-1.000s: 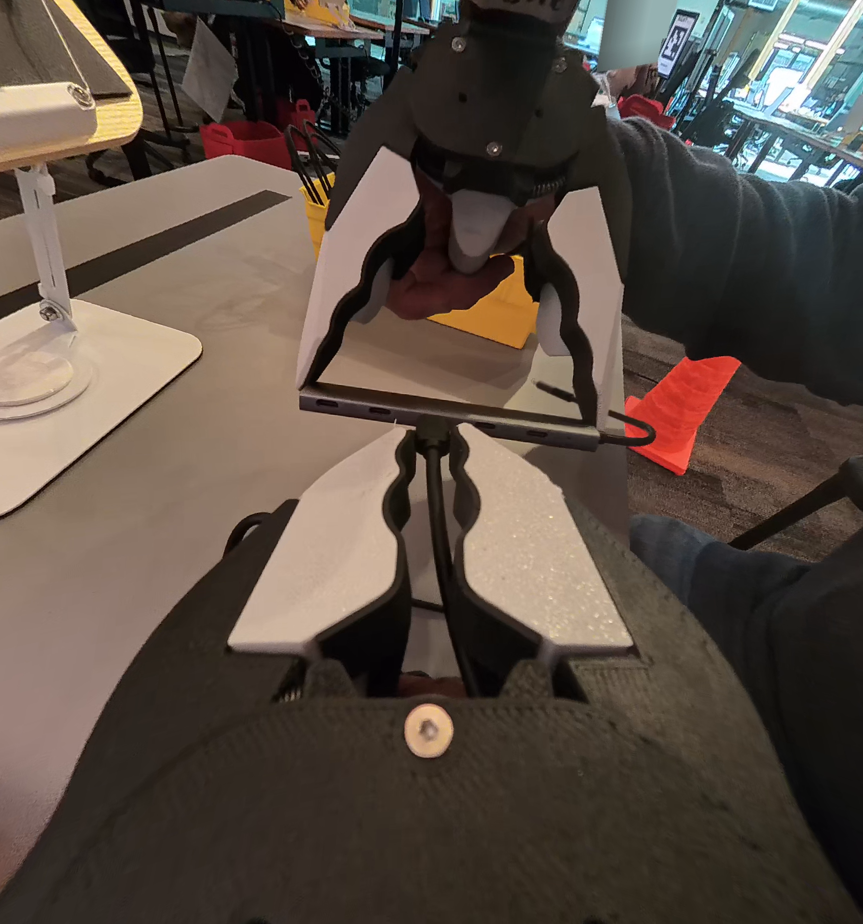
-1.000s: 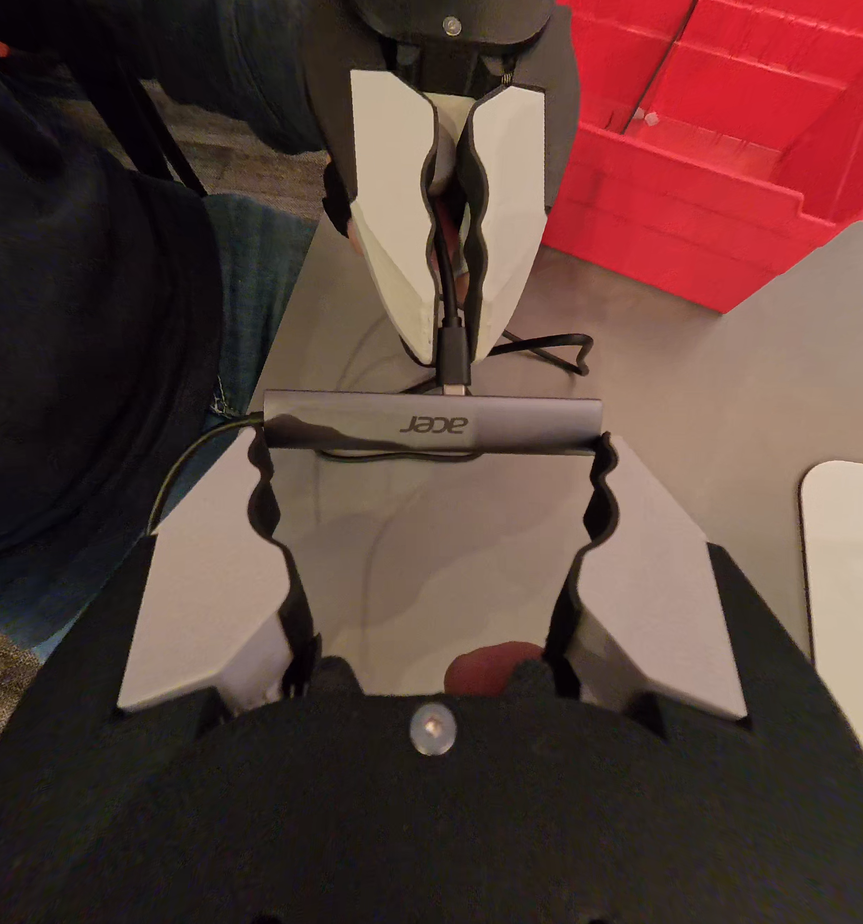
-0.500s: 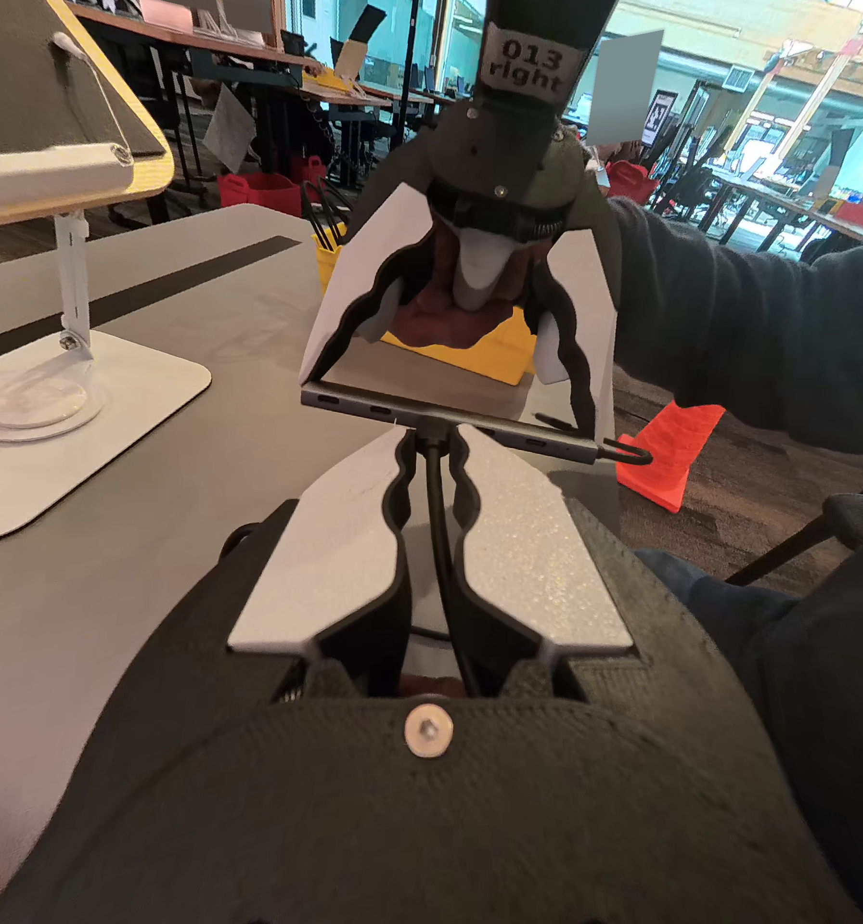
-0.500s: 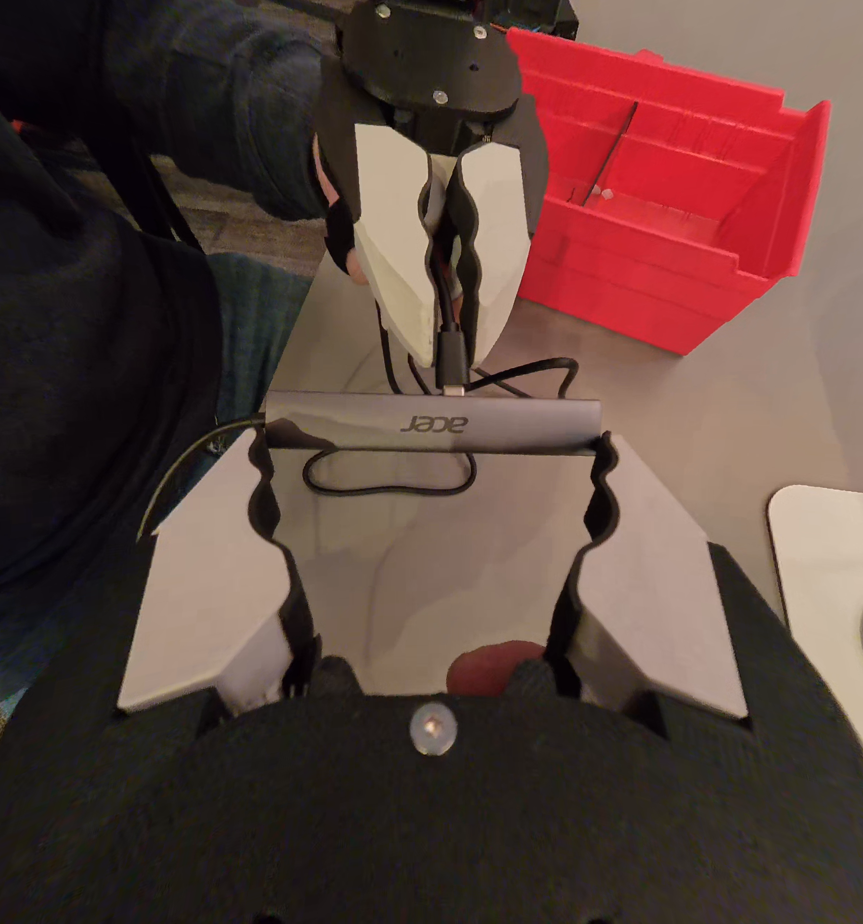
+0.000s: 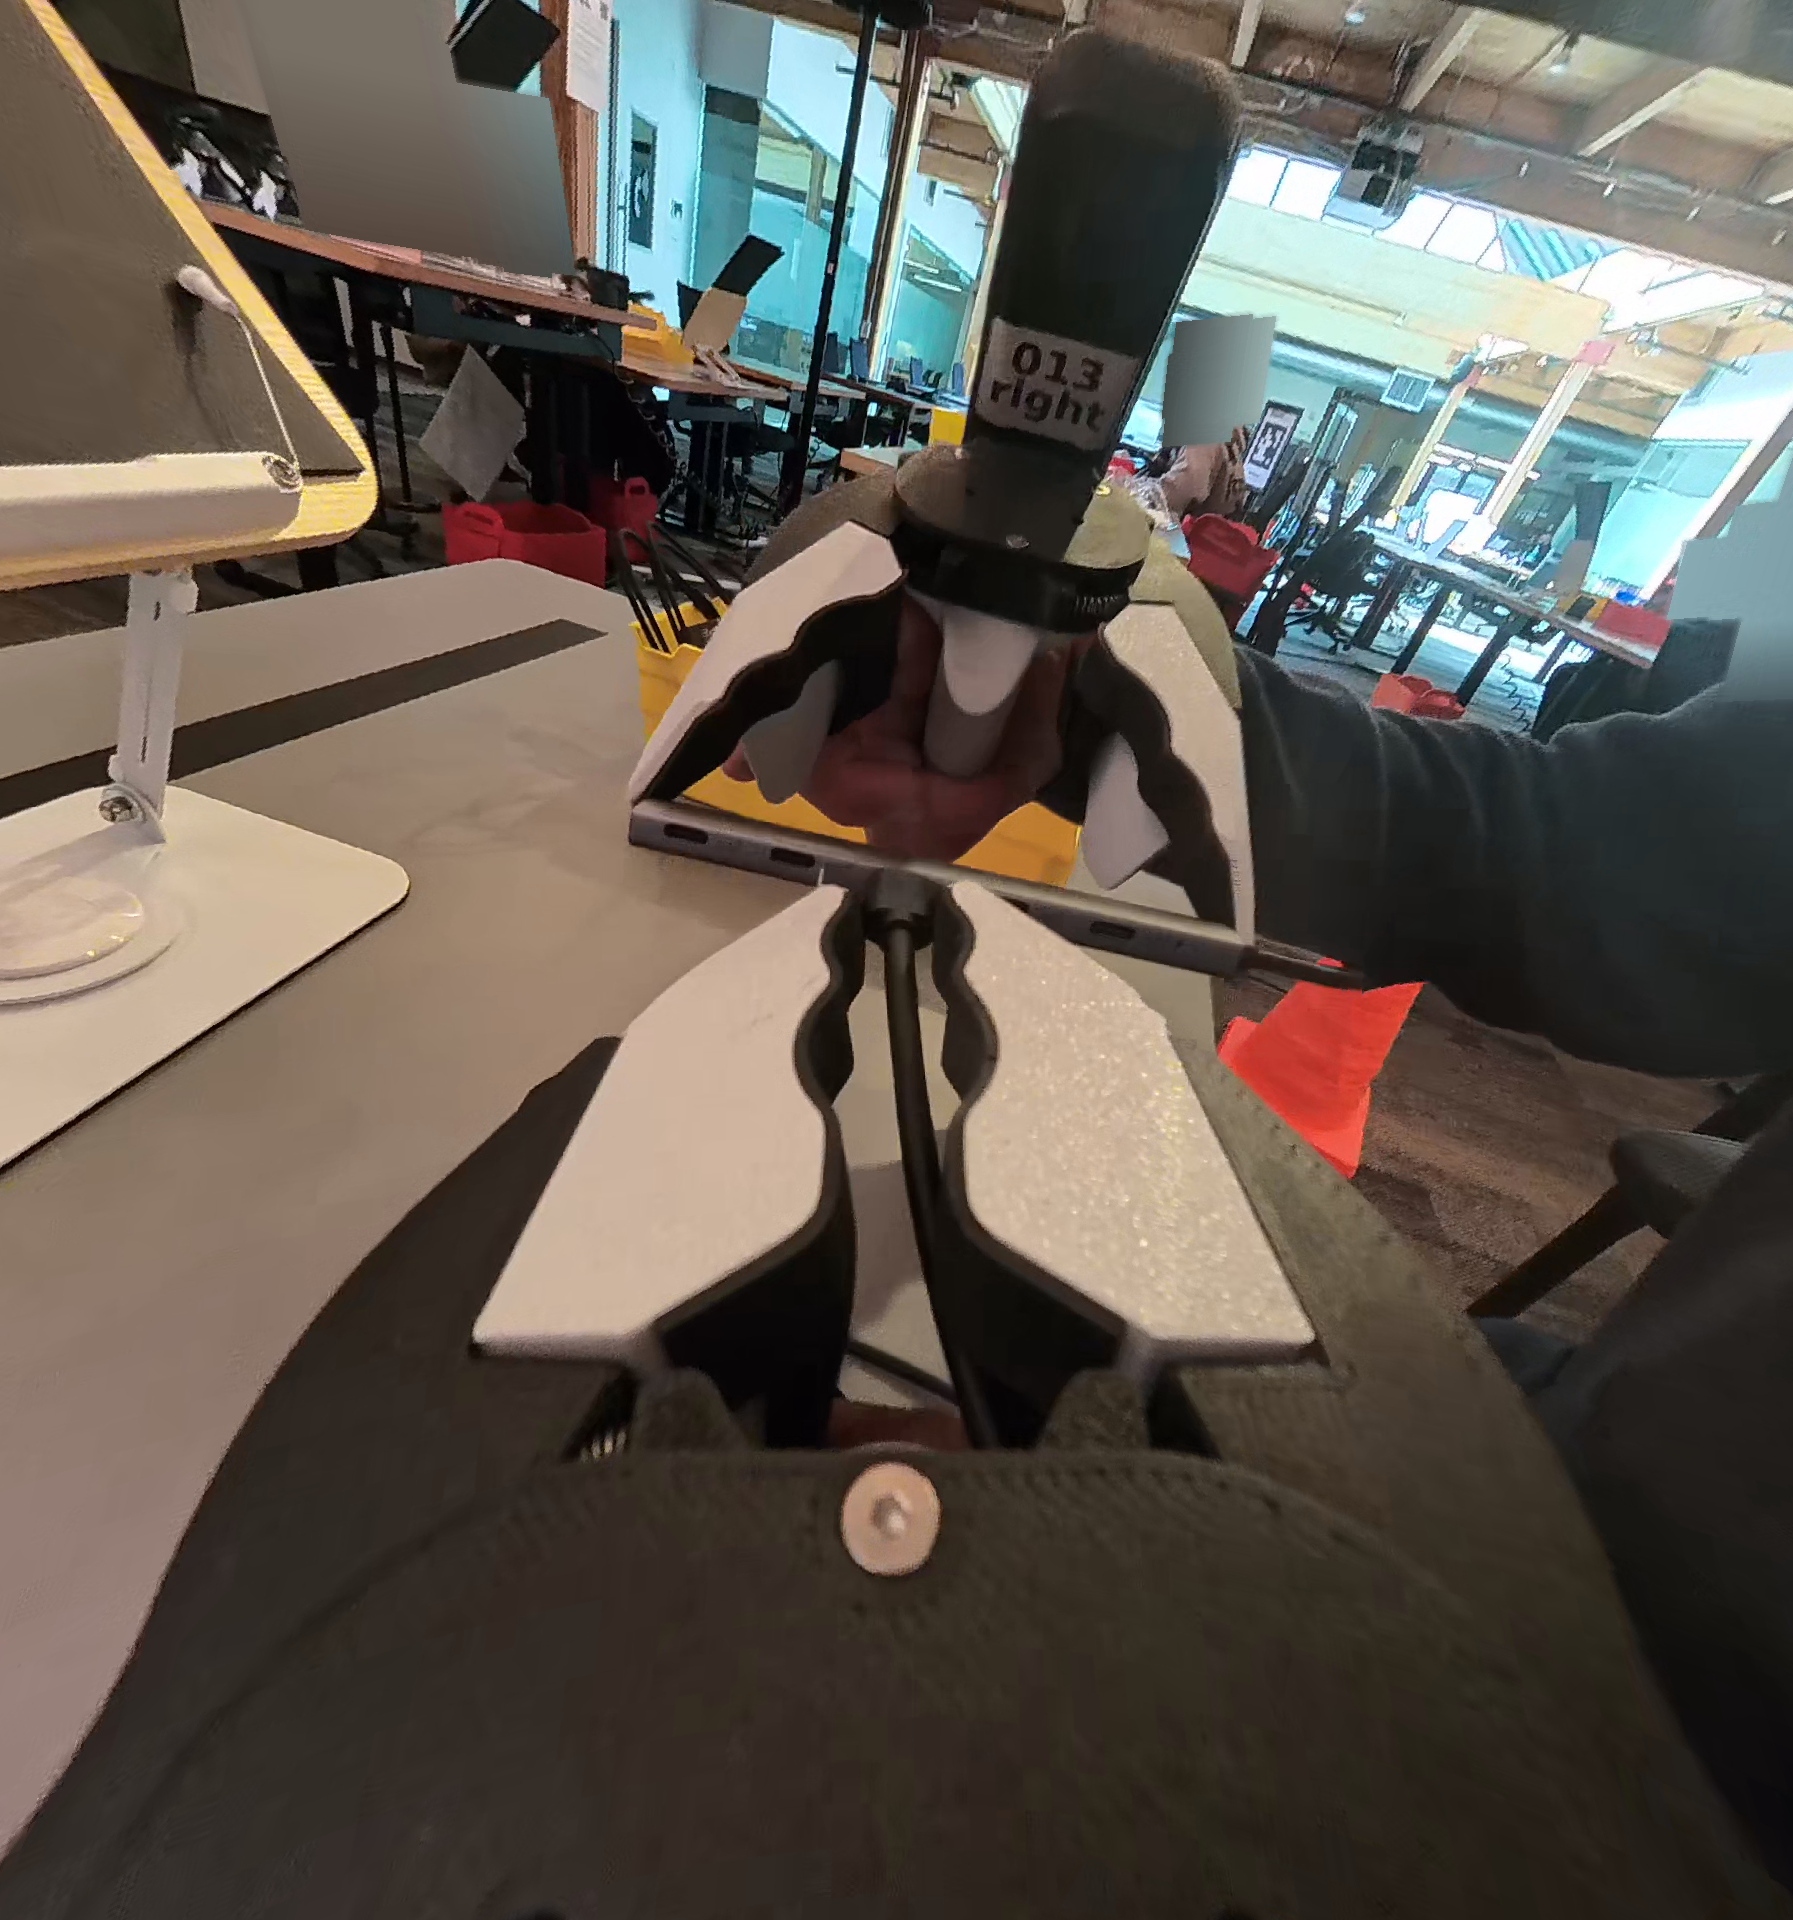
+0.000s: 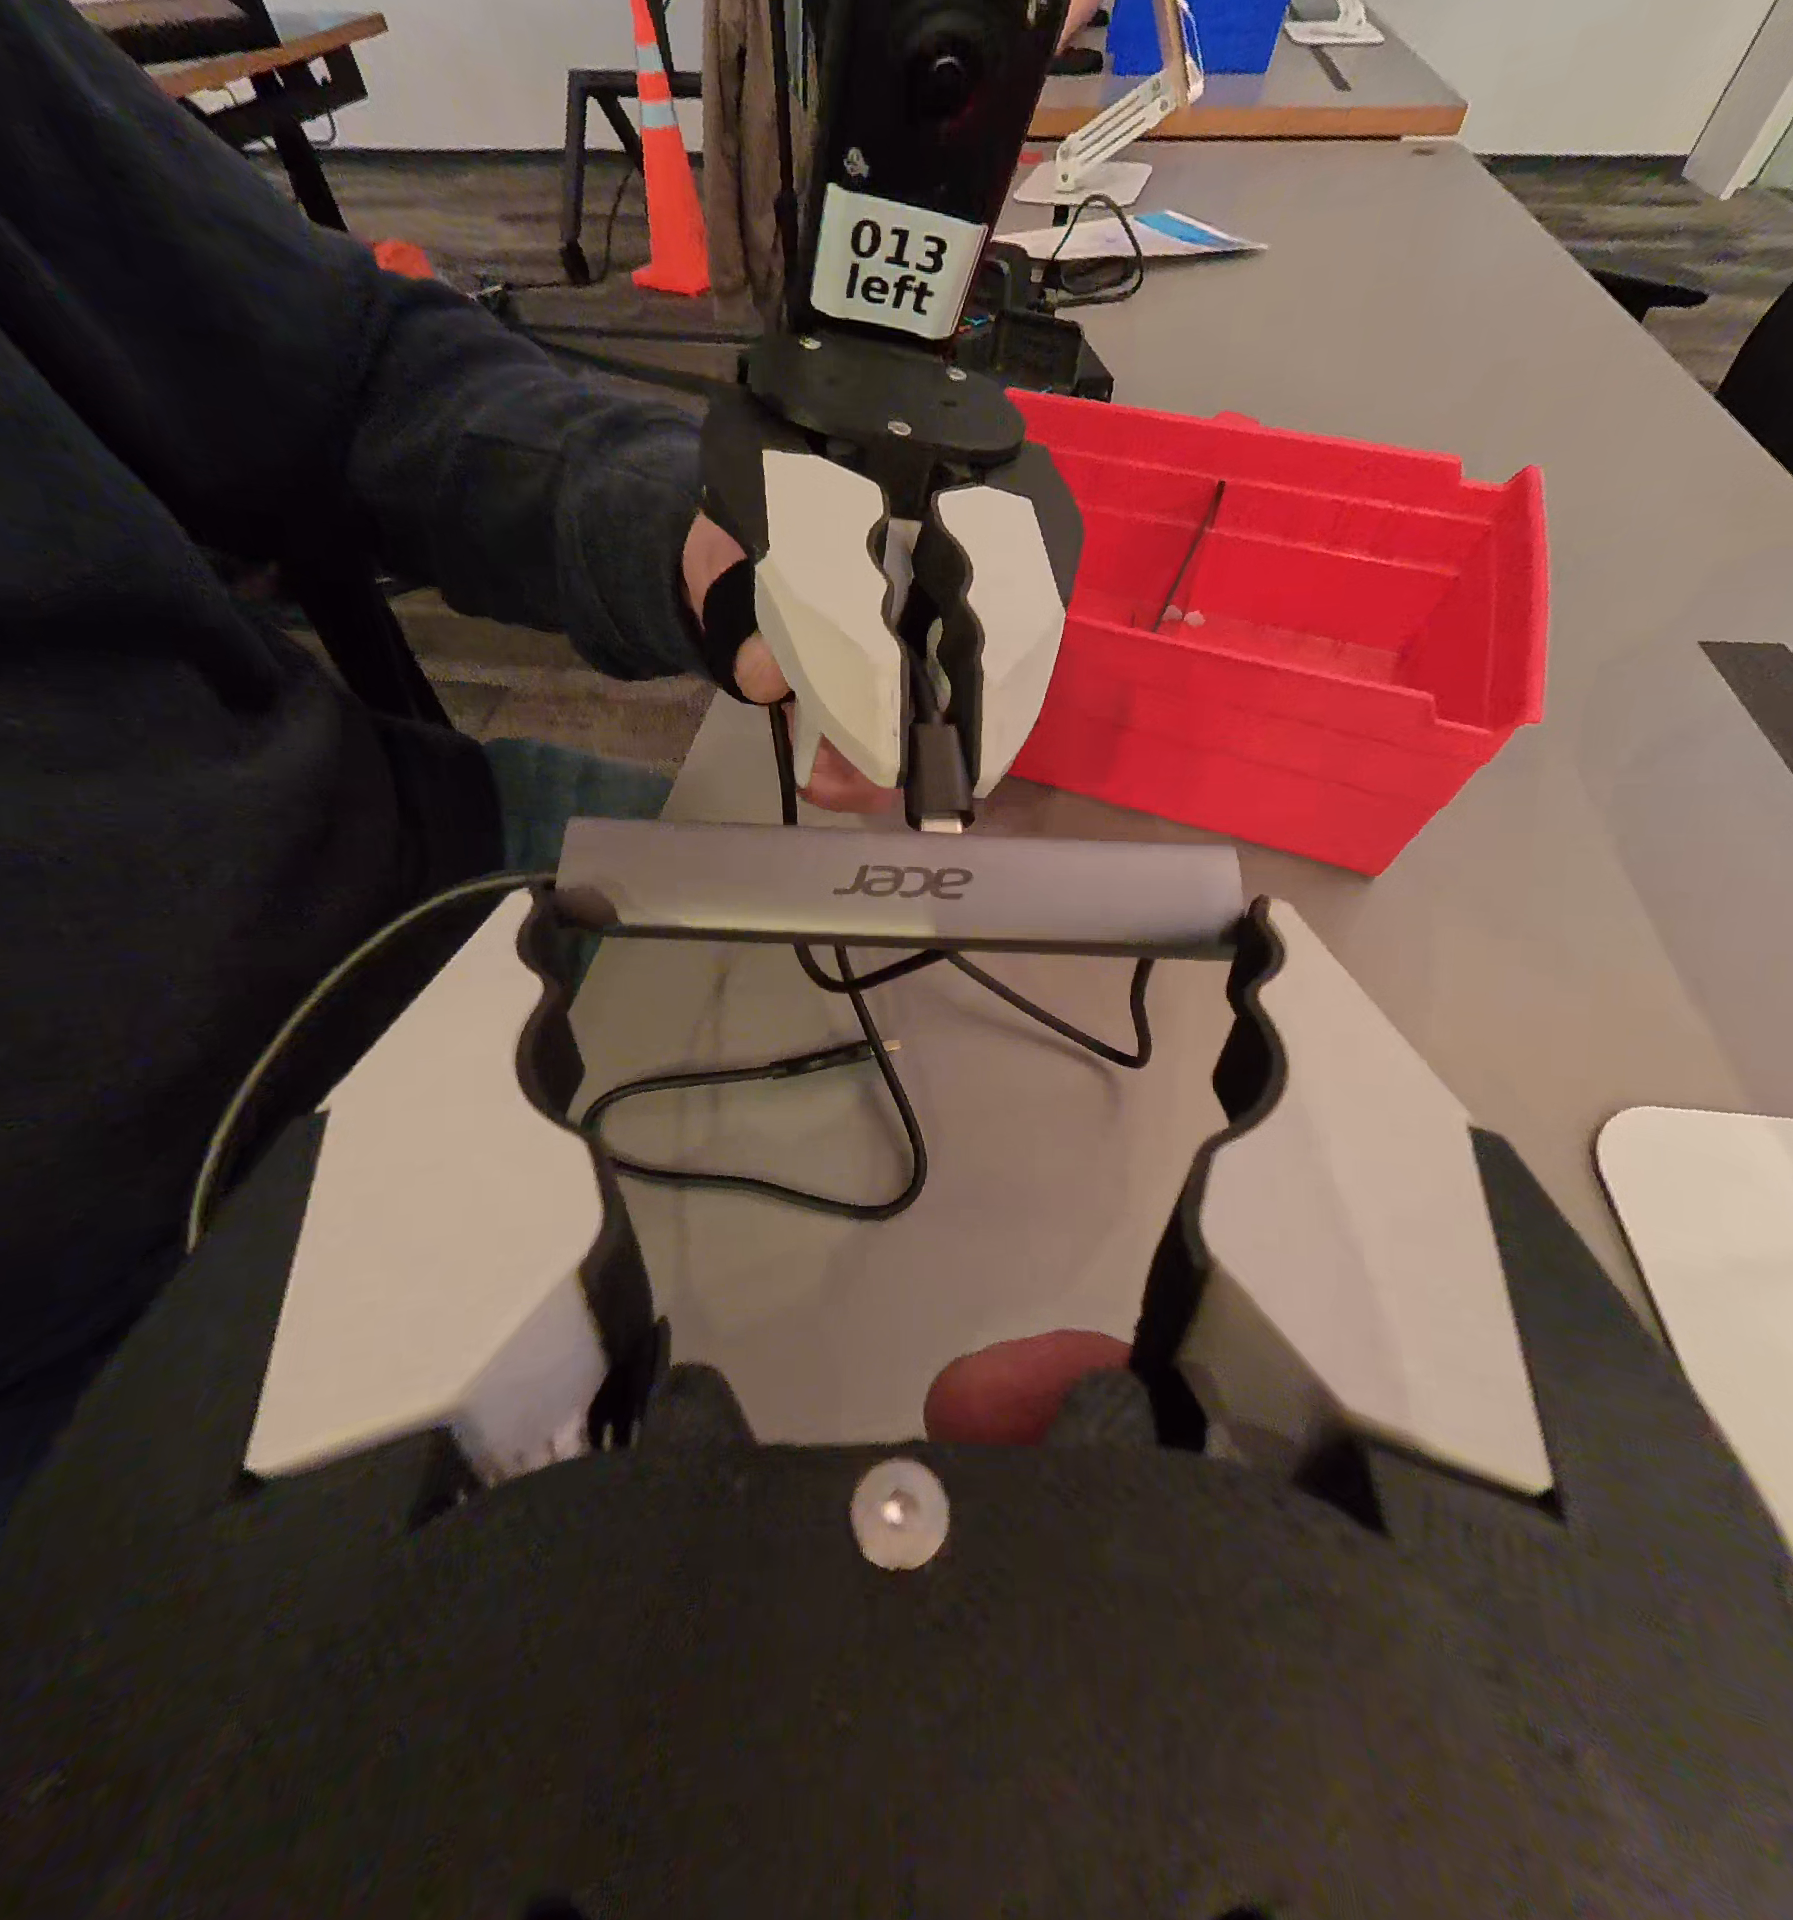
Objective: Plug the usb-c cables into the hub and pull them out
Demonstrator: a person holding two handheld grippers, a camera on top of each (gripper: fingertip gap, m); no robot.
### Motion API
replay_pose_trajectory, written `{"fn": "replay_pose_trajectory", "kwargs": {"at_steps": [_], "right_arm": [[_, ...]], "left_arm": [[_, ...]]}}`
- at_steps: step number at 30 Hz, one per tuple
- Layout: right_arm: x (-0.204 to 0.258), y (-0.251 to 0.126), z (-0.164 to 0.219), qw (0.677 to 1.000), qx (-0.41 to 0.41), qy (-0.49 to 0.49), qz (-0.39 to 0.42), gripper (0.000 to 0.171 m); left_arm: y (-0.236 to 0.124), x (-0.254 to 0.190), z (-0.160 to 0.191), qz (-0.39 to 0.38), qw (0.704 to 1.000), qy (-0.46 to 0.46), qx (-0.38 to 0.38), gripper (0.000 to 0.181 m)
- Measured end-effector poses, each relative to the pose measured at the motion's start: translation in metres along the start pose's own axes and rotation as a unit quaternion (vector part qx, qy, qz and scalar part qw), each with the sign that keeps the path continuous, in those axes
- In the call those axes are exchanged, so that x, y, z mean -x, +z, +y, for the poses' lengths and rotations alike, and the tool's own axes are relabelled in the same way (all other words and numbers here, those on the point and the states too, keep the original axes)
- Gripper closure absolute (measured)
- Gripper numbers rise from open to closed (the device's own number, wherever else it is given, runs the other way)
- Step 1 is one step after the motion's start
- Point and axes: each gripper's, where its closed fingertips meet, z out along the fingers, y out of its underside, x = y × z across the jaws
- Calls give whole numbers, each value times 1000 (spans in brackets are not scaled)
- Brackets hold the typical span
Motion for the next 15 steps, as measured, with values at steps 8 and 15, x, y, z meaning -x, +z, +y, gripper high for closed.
{"fn": "replay_pose_trajectory", "kwargs": {"at_steps": [8,15], "right_arm": [[3,0,-5,1000,-19,-1,-12,48],[3,1,-5,1000,-12,-7,-19,48]], "left_arm": [[-2,-3,-3,12,1000,0,-6,169],[-2,-4,-2,15,1000,3,5,169]]}}
